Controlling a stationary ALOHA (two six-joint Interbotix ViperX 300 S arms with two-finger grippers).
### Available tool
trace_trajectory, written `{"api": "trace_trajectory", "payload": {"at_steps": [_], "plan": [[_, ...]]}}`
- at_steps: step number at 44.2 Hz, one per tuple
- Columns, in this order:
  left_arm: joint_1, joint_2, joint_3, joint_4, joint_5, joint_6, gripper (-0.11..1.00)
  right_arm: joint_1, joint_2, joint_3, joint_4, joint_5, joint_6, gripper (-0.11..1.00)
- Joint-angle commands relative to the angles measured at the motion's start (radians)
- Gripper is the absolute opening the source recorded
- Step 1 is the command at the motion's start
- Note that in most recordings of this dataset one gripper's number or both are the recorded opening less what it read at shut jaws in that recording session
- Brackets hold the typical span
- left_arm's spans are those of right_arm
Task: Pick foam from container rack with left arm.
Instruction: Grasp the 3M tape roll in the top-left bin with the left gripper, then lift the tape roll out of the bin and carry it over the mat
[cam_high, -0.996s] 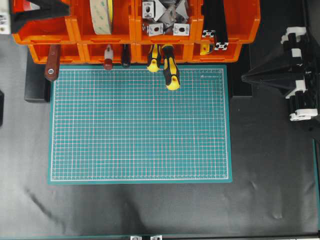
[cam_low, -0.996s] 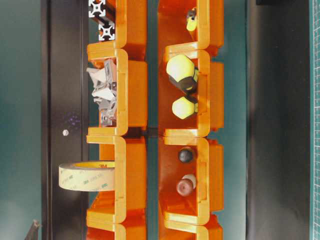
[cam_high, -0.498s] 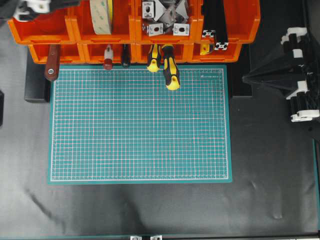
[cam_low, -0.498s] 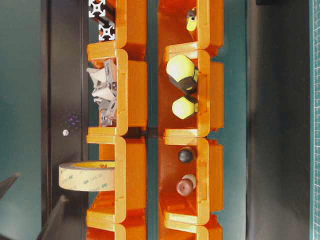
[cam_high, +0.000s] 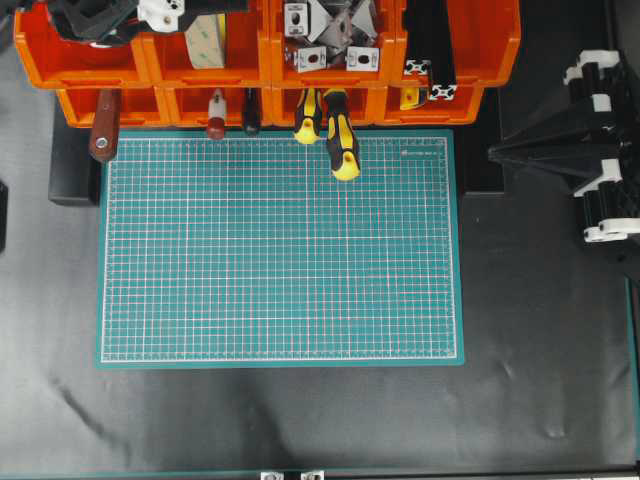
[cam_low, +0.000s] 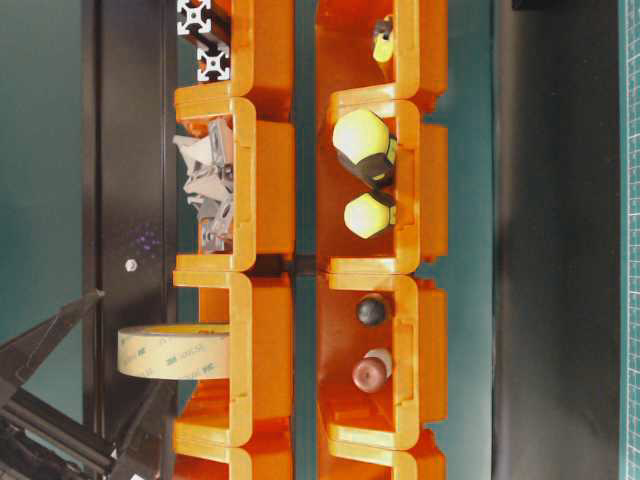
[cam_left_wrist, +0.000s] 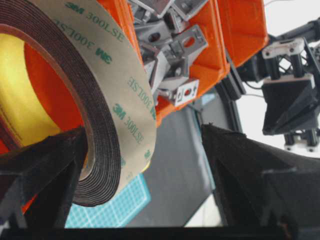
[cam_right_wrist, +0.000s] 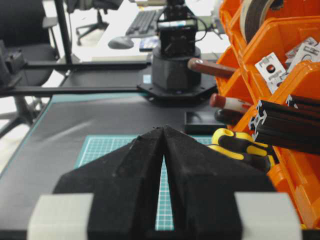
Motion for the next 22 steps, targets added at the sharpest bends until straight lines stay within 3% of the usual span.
{"api": "trace_trajectory", "payload": {"at_steps": [1, 8, 18, 22], "plan": [[0.005, -0.009, -0.026, 0.003, -0.005, 0.008, 0.86, 0.008, 0.006, -0.014, 0.003, -0.015, 0.0, 0.0], [0.005, -0.012, -0.025, 0.003, -0.026, 0.009, 0.75, 0.014, 0.006, -0.011, 0.003, -0.015, 0.0, 0.0], [-0.012, -0.026, -0.025, 0.005, -0.204, 0.025, 0.26, 0.014, 0.006, -0.011, 0.003, -0.017, 0.002, 0.0], [-0.031, -0.037, -0.031, 0.005, -0.296, 0.063, 0.24, 0.021, 0.006, -0.011, 0.003, -0.021, 0.002, 0.0]]}}
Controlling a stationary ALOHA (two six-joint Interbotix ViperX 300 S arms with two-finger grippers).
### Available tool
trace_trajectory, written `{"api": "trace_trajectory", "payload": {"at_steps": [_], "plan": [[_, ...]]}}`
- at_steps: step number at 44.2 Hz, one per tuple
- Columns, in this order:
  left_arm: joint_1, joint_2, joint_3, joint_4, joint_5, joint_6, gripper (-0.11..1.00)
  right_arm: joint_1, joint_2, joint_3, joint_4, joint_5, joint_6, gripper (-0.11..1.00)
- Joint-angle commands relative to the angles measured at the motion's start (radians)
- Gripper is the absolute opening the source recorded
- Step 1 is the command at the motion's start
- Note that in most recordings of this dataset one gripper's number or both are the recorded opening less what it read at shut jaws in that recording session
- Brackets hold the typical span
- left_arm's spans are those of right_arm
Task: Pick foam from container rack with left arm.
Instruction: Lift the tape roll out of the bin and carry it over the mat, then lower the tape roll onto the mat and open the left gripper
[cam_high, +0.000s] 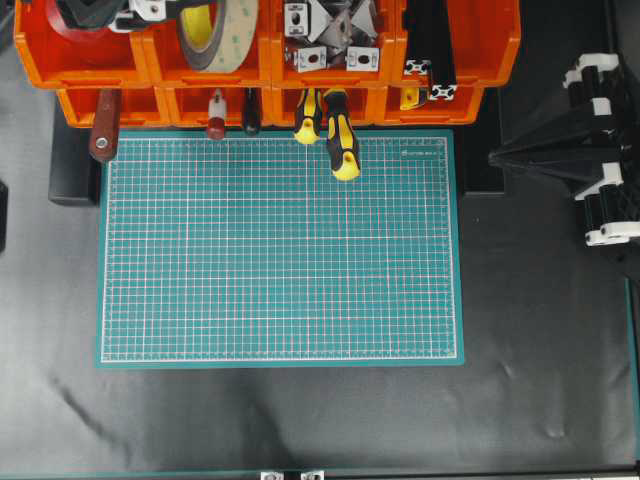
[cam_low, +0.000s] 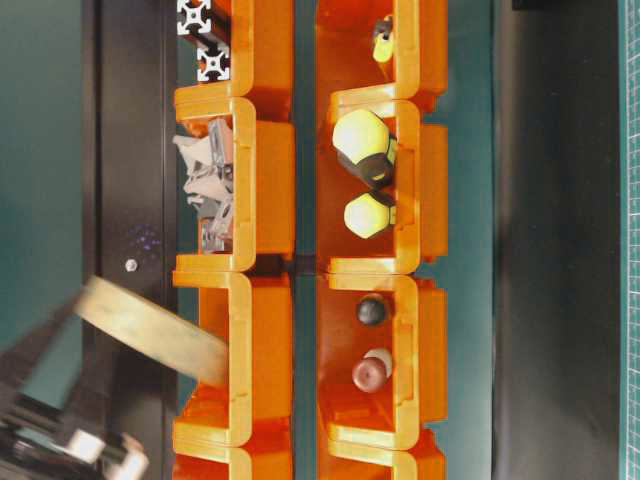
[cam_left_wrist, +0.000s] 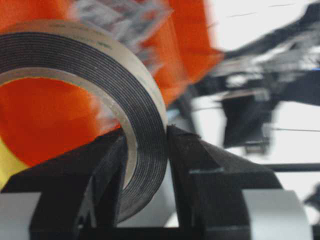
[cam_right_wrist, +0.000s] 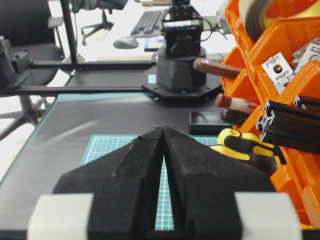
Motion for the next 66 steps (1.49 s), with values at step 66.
{"api": "trace_trajectory", "payload": {"at_steps": [66], "plan": [[-0.541, 0.38, -0.077, 0.018, 0.554, 0.911, 0.24, 0.034, 0.002, -0.021, 0.002, -0.058, 0.006, 0.0]]}}
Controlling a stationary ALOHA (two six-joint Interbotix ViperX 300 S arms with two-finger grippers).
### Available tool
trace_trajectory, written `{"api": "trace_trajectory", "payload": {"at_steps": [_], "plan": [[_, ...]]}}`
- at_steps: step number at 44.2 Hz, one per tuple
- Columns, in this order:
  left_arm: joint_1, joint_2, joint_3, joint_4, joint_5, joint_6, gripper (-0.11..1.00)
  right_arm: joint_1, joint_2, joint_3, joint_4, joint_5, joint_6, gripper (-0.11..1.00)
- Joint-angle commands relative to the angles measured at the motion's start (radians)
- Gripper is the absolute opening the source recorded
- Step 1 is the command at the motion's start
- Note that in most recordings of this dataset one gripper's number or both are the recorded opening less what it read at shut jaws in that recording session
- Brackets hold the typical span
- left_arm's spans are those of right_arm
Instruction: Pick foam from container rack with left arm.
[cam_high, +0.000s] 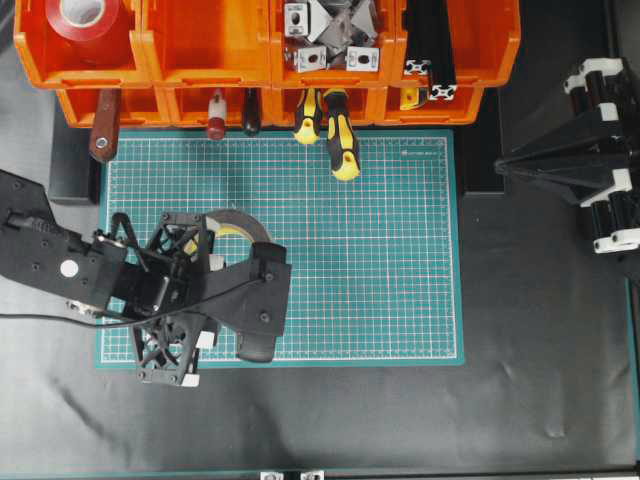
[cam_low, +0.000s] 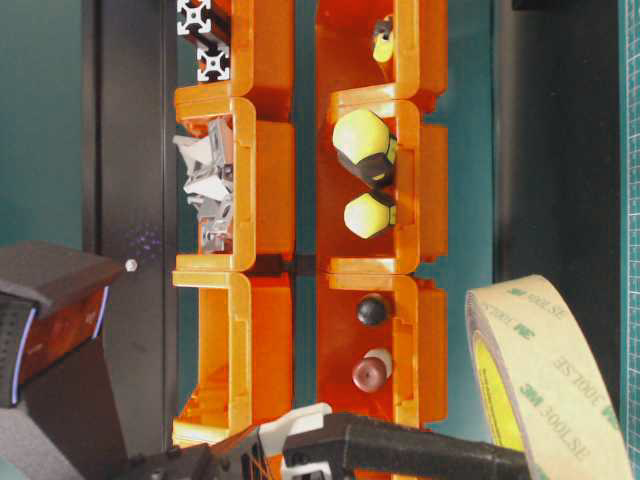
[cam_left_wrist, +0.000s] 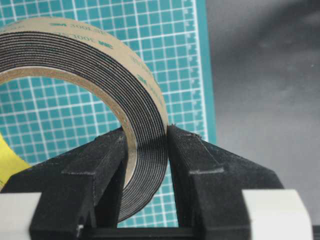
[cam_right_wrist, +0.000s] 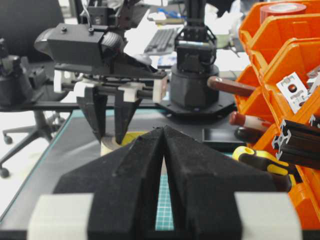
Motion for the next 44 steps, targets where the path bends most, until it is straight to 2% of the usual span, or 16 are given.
{"api": "trace_trajectory", "payload": {"at_steps": [1, 17, 27, 30, 34, 38, 41, 44], "plan": [[0.005, -0.017, -0.021, 0.003, -0.003, 0.005, 0.24, 0.002, 0.005, -0.023, 0.002, -0.012, 0.0, 0.0], [0.017, -0.018, -0.02, 0.003, 0.0, 0.008, 0.24, 0.002, 0.005, -0.025, 0.003, -0.012, -0.002, 0.0], [0.049, -0.02, -0.015, 0.003, 0.063, 0.011, 0.25, 0.002, 0.005, -0.023, 0.002, -0.012, -0.002, 0.0], [0.061, -0.02, -0.012, 0.003, 0.077, 0.011, 0.34, 0.002, 0.003, -0.025, 0.002, -0.012, -0.002, 0.0], [0.069, -0.029, 0.003, 0.003, 0.081, 0.014, 0.62, 0.002, 0.005, -0.023, 0.002, -0.012, -0.002, 0.0], [0.069, -0.041, 0.025, 0.003, 0.078, 0.017, 0.84, 0.002, 0.003, -0.023, 0.002, -0.012, -0.002, 0.0], [0.067, -0.046, 0.034, 0.003, 0.078, 0.015, 0.9, 0.003, 0.003, -0.023, 0.003, -0.012, -0.002, 0.0], [0.06, -0.052, 0.04, 0.003, 0.077, 0.014, 0.9, 0.002, 0.003, -0.023, 0.002, -0.012, -0.002, 0.0]]}}
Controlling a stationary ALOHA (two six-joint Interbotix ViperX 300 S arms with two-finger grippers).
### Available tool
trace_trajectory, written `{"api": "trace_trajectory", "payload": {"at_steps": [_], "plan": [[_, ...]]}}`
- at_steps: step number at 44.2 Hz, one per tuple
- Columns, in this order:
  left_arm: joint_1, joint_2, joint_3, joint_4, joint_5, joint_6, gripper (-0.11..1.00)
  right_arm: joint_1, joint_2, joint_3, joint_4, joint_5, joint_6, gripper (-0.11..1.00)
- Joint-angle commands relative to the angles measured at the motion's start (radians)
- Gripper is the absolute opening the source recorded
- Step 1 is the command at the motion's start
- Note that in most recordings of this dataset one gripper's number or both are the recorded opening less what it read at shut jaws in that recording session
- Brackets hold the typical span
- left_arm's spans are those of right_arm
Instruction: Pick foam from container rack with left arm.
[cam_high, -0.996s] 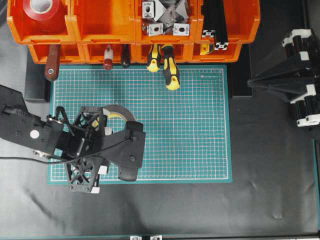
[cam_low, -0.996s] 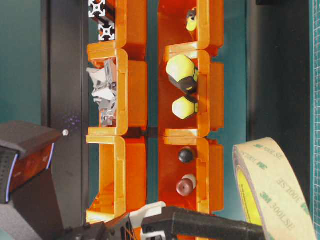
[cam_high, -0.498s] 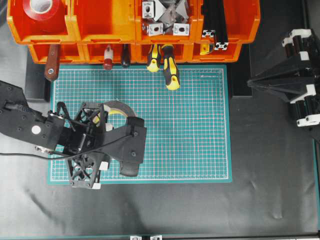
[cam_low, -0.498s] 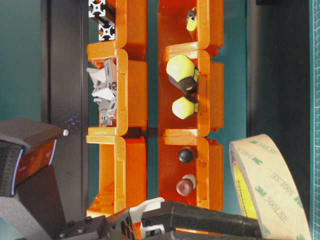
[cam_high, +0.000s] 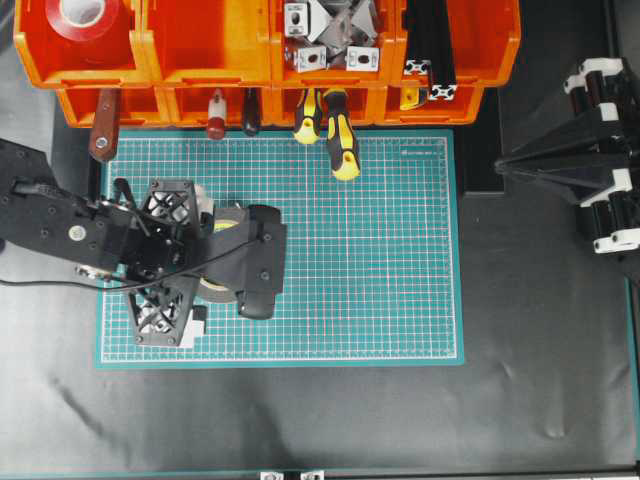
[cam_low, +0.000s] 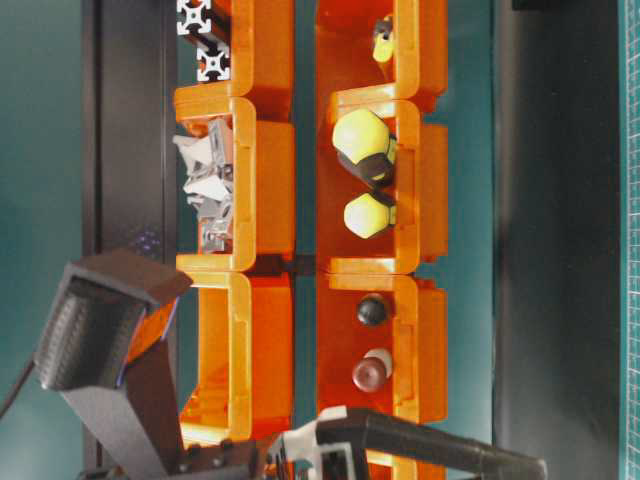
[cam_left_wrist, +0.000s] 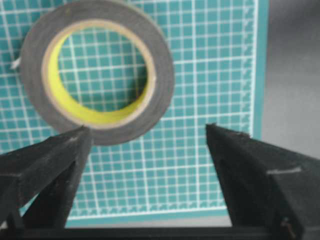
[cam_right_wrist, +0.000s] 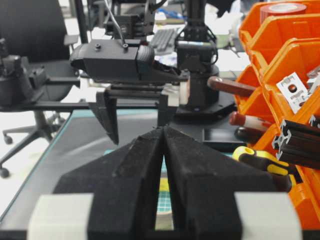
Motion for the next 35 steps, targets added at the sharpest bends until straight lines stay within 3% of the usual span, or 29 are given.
{"api": "trace_trajectory", "payload": {"at_steps": [1, 20, 35], "plan": [[-0.009, -0.038, -0.002, 0.003, -0.005, -0.002, 0.9, 0.002, 0.006, -0.023, 0.002, -0.012, -0.002, 0.0], [-0.02, -0.089, 0.008, 0.003, -0.072, -0.005, 0.89, 0.002, 0.006, -0.023, 0.002, -0.012, -0.002, 0.0], [-0.04, -0.278, 0.044, 0.003, -0.161, 0.003, 0.87, 0.002, -0.005, -0.025, 0.002, -0.003, 0.0, 0.0]]}}
